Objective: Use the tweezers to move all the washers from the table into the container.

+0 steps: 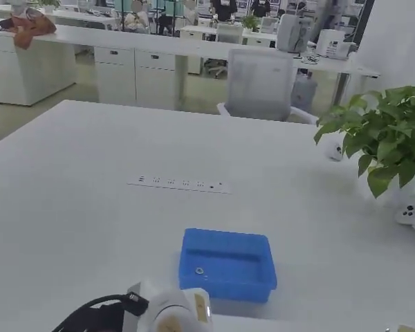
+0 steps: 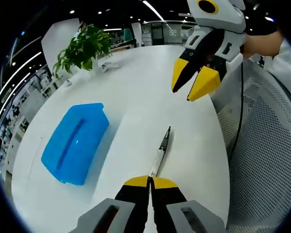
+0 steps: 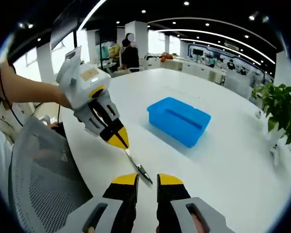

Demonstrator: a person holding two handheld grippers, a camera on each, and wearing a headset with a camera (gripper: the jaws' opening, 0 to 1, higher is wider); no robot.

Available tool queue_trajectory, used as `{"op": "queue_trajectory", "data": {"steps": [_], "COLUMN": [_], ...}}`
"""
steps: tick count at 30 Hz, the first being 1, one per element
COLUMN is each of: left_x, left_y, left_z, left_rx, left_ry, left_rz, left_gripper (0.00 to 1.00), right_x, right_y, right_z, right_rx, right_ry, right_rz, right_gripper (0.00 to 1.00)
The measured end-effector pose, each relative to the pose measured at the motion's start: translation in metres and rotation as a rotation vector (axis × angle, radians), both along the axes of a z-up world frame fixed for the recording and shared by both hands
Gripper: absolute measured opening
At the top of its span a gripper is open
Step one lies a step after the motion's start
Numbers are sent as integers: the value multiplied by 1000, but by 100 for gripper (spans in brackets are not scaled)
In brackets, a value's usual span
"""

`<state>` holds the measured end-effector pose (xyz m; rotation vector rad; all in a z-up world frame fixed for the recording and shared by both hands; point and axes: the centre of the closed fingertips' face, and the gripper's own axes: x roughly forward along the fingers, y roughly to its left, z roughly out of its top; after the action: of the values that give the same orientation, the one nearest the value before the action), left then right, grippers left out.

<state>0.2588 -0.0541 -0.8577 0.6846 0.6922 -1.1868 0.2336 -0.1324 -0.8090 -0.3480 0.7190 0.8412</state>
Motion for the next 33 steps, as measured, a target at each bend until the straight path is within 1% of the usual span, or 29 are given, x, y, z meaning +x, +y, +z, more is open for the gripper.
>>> {"op": "queue_trajectory", "data": {"steps": [1,2,3,4,5,6,7,10,12,15,17,18,19,20,21,22,24,26,29,31,32,33], "left_x": [0,-1,-2,-2,-3,-3,-3,-4,-5,-5,-5,-5,-5,-6,-6,-6,-5,-3,-2,-2,-1,0], "left_y": [0,0,1,1,1,1,2,3,5,7,8,9,9,11,12,11,11,11,11,10,11,11], "left_z": [0,-1,-1,-1,-2,-2,-2,-5,-8,-13,-15,-17,-18,-20,-21,-19,-19,-18,-18,-19,-19,-19], "left_rx": [1,0,-1,-2,0,1,1,4,19,40,45,48,49,61,69,67,62,57,50,48,50,60], "left_ry": [0,4,-1,-12,-16,-14,-14,-4,2,-4,0,9,10,11,5,-2,-3,2,10,13,9,-3], "left_rz": [5,9,9,5,-2,-3,1,-11,-26,-41,-51,-47,-49,-59,-61,-68,-71,-68,-63,-61,-63,-66], "left_gripper": [0,0,0,0,0,4,7,9,11,9,8,9,8,8,8,7,7,5,6,6,6,6], "right_x": [0,0,0,2,3,5,7,12,14,16,16,16,17,17,18,18,19,18,18,17,17,18], "right_y": [2,8,11,15,16,18,19,23,25,28,28,29,30,30,31,31,31,32,34,33,33,35], "right_z": [-5,-11,-15,-19,-21,-26,-29,-36,-39,-44,-49,-51,-52,-53,-54,-55,-57,-59,-63,-69,-70,-68], "right_rx": [-23,-35,-44,-70,-91,-118,-130,-139,-156,-171,-182,-187,-191,-196,-204,-211,-225,-233,-249,-277,-288,-275], "right_ry": [6,17,23,12,3,-2,-3,9,7,8,19,17,15,13,6,3,-1,3,-5,-7,-17,-29], "right_rz": [26,64,87,117,139,167,175,205,235,272,291,302,319,329,342,349,371,389,423,459,480,491], "right_gripper": [12,13,13,13,13,13,13,12,12,11,11,11,10,9,9,9,8,8,4,2,1,1]}}
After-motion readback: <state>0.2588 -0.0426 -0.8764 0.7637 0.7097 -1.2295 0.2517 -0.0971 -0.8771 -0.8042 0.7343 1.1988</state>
